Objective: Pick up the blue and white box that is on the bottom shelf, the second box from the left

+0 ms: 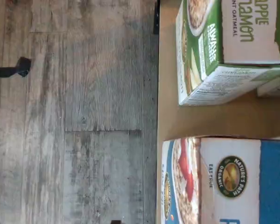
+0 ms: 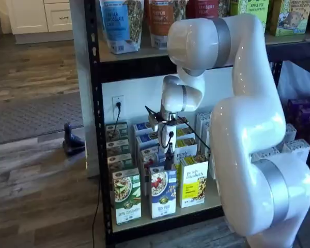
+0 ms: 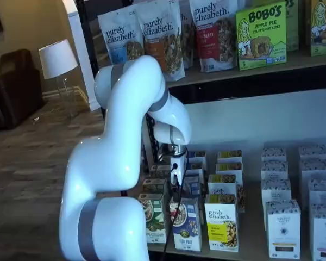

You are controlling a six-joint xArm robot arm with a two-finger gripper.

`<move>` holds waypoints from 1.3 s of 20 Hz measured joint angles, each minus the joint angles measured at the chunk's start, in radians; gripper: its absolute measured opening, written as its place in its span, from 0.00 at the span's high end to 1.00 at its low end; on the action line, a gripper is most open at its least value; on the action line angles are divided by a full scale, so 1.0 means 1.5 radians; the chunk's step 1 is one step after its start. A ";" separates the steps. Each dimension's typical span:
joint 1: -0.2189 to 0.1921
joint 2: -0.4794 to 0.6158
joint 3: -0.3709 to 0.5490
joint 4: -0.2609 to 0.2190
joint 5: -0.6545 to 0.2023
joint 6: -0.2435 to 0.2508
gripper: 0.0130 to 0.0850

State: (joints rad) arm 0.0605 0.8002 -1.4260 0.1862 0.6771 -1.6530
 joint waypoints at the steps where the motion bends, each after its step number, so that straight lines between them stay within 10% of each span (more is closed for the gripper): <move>1: -0.001 0.004 -0.004 0.001 0.001 -0.001 0.00; 26: -0.013 0.152 -0.176 -0.035 0.032 0.018 0.00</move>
State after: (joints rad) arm 0.0408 1.0277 -1.6902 0.1335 0.7244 -1.6262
